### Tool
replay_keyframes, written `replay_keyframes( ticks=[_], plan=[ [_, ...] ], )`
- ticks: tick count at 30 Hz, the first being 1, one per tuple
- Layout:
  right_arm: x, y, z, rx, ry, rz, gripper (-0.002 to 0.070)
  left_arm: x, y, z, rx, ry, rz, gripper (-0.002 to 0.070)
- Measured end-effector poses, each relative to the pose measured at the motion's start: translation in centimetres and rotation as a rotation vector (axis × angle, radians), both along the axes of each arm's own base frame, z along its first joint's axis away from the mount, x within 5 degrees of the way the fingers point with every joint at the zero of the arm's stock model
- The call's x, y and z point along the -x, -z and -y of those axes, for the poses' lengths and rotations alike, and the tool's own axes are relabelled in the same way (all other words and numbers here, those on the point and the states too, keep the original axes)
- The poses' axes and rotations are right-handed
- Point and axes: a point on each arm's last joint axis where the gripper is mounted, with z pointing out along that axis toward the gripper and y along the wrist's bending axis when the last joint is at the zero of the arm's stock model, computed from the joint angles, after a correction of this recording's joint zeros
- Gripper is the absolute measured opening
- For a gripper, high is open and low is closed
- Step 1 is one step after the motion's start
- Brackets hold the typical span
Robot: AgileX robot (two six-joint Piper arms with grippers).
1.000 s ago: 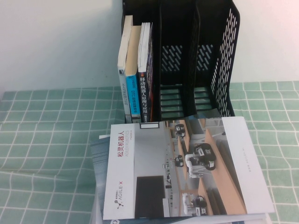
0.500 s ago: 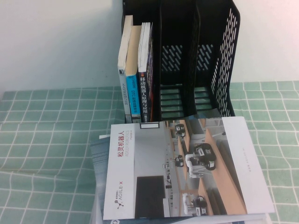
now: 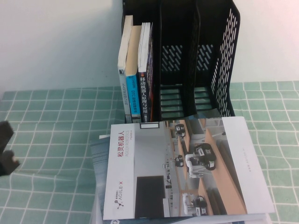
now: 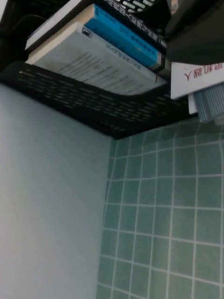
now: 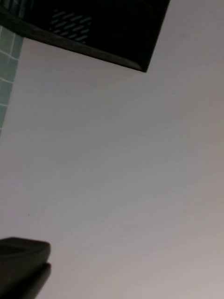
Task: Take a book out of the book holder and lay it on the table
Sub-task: Hold the bookshelf
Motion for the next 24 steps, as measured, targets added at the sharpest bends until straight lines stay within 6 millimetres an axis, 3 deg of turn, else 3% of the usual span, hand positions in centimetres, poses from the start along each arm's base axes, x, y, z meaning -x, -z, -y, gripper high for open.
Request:
replay_keyframes(
  ticks=[4, 9, 14, 19, 24],
  plan=[
    [-2.7, 0.6, -0.5, 0.050, -0.066, -0.033, -0.0002, -3.0, -1.7, 2.1, -0.017, 0.091, -0.024, -0.0002],
    [-6.1, 1.4, -2.0, 0.078, -0.255, -0.005, -0.0002, -6.2, -2.9, 6.7, -0.035, 0.262, -0.034, -0.0002],
    [-9.3, 2.6, -3.4, 0.094, -0.442, -0.017, -0.0002, -9.3, -1.4, 11.3, -0.039, 0.350, -0.034, -0.0002],
    [-12.0, 4.1, -4.7, 0.046, -0.539, -0.092, -0.0002, -12.4, 0.5, 14.0, -0.002, 0.340, -0.094, -0.0002],
    [-13.5, 4.8, -9.3, 0.029, -0.735, -0.153, -0.0002, -14.6, 1.4, 15.7, 0.023, 0.330, -0.156, -0.0002]
  ],
)
